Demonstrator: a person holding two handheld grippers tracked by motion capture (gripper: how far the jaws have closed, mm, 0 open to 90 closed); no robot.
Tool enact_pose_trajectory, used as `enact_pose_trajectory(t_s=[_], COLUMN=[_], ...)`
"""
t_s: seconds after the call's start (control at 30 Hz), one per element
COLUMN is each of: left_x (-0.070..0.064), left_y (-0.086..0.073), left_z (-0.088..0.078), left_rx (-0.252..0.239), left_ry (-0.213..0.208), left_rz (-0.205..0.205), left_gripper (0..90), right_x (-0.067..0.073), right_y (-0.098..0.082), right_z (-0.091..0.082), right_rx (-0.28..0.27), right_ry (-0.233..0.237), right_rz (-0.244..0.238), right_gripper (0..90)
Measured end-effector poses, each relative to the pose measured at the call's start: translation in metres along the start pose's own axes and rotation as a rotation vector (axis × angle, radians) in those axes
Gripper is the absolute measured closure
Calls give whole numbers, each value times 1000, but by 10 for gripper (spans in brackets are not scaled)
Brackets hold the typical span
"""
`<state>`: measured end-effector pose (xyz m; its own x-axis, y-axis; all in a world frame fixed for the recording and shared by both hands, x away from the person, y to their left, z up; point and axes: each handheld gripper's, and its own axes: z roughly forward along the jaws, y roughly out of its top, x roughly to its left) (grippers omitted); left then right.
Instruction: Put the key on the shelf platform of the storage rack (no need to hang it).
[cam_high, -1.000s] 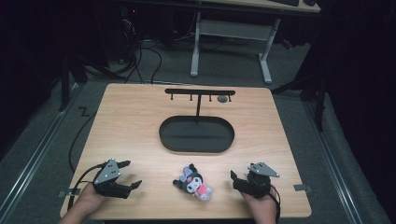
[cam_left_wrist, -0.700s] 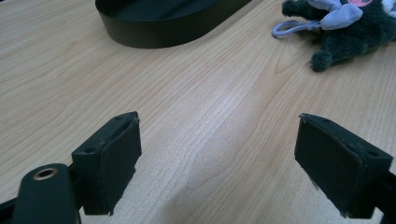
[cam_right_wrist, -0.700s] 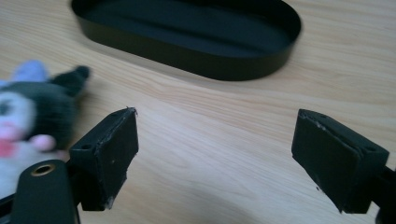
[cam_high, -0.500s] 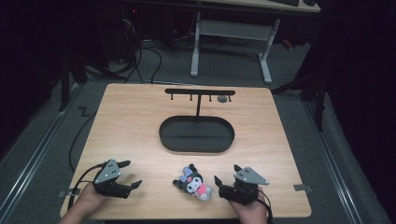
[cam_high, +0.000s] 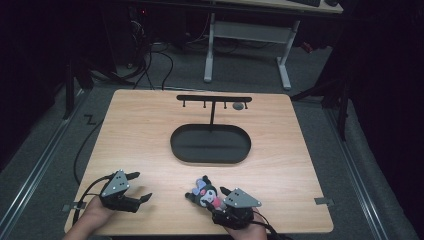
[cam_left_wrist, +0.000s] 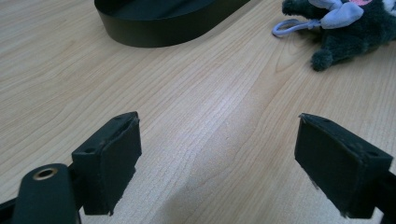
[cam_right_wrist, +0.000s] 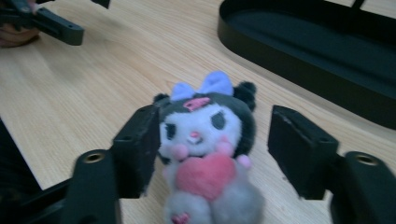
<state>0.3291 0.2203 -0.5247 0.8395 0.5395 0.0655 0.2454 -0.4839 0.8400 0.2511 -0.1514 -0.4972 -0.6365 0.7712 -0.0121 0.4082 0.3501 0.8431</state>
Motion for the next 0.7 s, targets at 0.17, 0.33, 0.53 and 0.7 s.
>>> enact_pose_trajectory(t_s=[0.17, 0.33, 0.53, 0.7], left_x=[0, 0, 0, 0], left_y=[0, 0, 0, 0], left_z=[0, 0, 0, 0], left_rx=[2, 2, 2, 2], left_ry=[0, 0, 0, 0], left_rz=[-1, 2, 1, 2], left_gripper=[156, 155, 155, 155], right_x=[14, 16, 11, -2], right_y=[4, 0, -2, -6], right_z=[3, 15, 12, 8], right_rx=[-16, 44, 54, 60], right_ry=[18, -11, -58, -111], right_rz=[-57, -75, -78, -55], right_gripper=[649, 869, 895, 895])
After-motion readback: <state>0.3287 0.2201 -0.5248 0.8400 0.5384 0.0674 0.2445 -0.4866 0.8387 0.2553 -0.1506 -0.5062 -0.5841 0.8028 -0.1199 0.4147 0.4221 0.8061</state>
